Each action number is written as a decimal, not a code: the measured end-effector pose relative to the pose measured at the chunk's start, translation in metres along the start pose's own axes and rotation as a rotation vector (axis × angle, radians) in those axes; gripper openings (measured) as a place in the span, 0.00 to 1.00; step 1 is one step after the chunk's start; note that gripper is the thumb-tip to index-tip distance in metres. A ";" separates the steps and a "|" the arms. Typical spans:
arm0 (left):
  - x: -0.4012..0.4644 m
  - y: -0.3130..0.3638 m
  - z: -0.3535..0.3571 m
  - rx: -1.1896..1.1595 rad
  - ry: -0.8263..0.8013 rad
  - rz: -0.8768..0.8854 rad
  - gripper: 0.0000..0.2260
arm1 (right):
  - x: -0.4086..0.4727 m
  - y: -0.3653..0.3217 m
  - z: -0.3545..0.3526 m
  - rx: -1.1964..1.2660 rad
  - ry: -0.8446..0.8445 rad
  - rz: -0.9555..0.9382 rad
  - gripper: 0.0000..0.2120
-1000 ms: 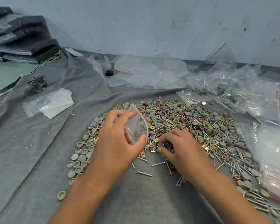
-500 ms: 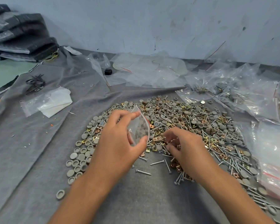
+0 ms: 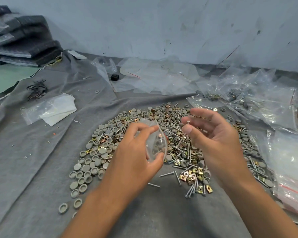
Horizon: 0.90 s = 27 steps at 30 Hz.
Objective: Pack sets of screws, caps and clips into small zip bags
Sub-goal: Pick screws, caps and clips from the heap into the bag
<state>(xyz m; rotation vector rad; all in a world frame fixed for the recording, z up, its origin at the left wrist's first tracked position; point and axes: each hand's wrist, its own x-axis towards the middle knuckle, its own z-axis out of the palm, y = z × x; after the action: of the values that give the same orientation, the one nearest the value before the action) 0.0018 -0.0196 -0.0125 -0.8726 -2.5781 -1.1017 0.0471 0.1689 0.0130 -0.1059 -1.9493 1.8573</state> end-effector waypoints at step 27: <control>-0.001 0.003 0.004 -0.022 0.025 0.005 0.28 | -0.002 0.025 -0.029 -0.804 -0.117 -0.052 0.07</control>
<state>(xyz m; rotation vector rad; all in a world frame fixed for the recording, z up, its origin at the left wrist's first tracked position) 0.0042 -0.0159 -0.0137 -0.8644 -2.5474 -1.1342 0.0532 0.1972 -0.0117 -0.1872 -2.6326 0.9631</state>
